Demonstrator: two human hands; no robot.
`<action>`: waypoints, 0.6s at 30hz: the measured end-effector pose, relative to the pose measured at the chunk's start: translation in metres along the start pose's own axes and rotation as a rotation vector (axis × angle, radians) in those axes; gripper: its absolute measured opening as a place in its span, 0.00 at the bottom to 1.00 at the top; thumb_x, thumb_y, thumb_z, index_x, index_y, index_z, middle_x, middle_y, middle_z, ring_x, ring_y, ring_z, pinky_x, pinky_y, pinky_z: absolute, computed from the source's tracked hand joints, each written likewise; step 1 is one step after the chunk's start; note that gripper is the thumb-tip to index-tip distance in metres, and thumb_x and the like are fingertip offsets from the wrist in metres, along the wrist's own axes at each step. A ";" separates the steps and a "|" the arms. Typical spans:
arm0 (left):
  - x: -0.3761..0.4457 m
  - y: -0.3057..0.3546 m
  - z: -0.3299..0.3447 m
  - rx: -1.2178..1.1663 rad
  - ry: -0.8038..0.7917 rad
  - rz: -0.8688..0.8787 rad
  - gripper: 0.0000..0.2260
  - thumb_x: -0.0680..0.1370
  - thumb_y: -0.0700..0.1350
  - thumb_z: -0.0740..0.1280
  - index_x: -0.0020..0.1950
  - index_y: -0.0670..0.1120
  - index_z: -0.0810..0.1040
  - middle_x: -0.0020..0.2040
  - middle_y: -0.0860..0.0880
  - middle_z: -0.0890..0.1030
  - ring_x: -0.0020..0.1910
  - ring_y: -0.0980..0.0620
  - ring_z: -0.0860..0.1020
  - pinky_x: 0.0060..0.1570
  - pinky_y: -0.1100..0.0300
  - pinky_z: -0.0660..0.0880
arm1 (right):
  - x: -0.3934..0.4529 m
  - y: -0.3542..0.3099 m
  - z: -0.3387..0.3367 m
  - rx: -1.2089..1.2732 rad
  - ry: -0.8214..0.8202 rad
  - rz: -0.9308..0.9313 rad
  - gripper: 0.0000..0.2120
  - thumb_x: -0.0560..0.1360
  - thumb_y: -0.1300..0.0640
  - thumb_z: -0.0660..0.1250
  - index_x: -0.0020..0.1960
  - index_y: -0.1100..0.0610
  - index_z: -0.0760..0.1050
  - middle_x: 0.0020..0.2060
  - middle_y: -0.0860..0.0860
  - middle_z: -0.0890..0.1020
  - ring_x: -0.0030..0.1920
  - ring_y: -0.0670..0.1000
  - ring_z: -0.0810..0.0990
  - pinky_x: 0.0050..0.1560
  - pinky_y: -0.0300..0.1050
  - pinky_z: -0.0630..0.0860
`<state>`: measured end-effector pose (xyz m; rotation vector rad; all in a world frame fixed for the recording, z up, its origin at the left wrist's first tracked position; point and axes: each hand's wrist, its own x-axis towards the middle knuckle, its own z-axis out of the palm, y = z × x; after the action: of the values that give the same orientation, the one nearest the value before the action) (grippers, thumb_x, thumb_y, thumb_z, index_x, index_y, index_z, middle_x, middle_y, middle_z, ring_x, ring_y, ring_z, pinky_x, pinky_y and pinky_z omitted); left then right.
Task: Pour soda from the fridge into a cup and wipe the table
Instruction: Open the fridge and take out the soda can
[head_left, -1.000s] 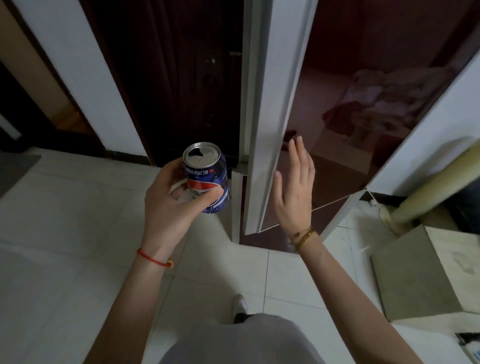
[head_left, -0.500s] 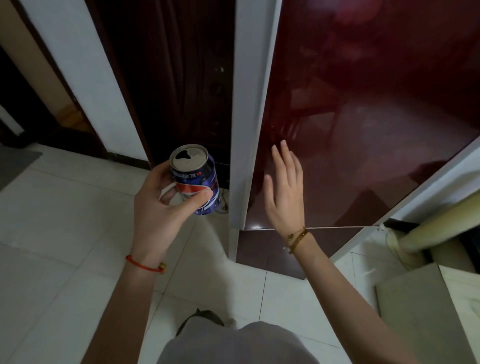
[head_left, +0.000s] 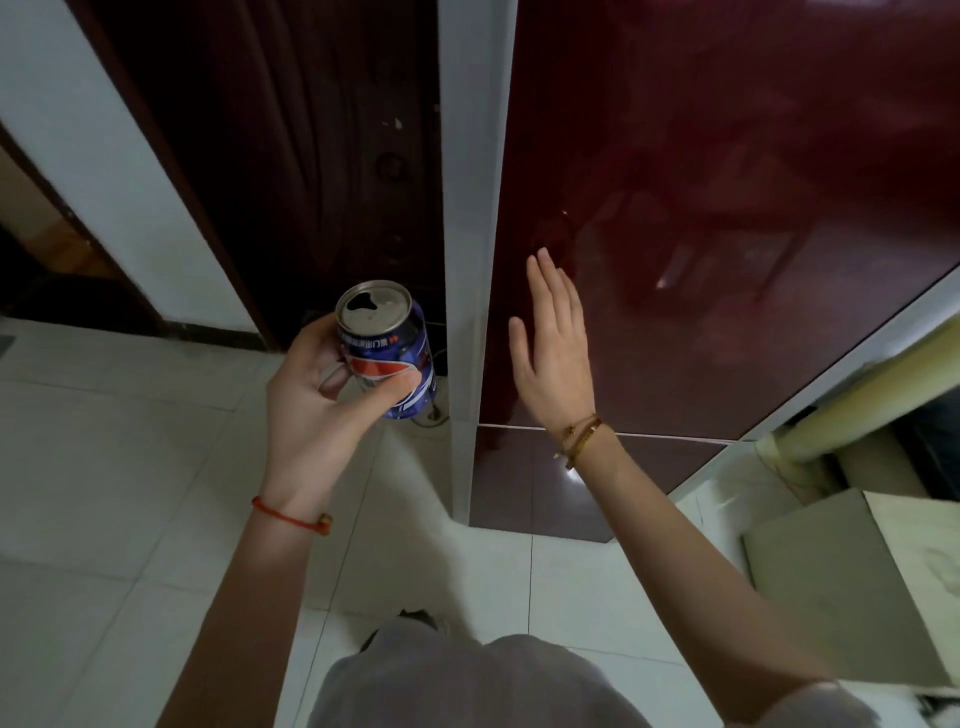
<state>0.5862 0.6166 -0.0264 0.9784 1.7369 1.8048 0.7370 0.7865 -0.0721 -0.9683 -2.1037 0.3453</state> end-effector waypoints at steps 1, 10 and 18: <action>0.007 -0.001 0.001 -0.002 -0.018 -0.002 0.33 0.62 0.48 0.80 0.65 0.45 0.76 0.60 0.47 0.82 0.61 0.49 0.80 0.64 0.43 0.75 | 0.004 0.000 0.003 0.001 0.004 0.013 0.27 0.81 0.58 0.56 0.78 0.57 0.54 0.78 0.49 0.56 0.78 0.51 0.52 0.77 0.50 0.53; 0.052 -0.007 0.006 0.015 -0.174 -0.002 0.33 0.62 0.48 0.80 0.65 0.46 0.76 0.61 0.50 0.82 0.61 0.53 0.79 0.65 0.49 0.75 | 0.024 -0.003 0.019 0.059 0.036 0.112 0.26 0.82 0.58 0.56 0.78 0.57 0.54 0.78 0.49 0.55 0.78 0.49 0.49 0.78 0.48 0.52; 0.071 -0.011 0.011 0.023 -0.283 0.000 0.31 0.64 0.40 0.80 0.66 0.46 0.76 0.61 0.51 0.81 0.61 0.55 0.79 0.65 0.50 0.75 | 0.015 -0.020 0.015 0.318 0.115 0.324 0.20 0.83 0.56 0.56 0.74 0.57 0.65 0.74 0.50 0.66 0.75 0.47 0.60 0.75 0.43 0.58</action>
<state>0.5463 0.6778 -0.0246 1.1789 1.5844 1.5616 0.7095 0.7847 -0.0630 -1.1048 -1.7204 0.7453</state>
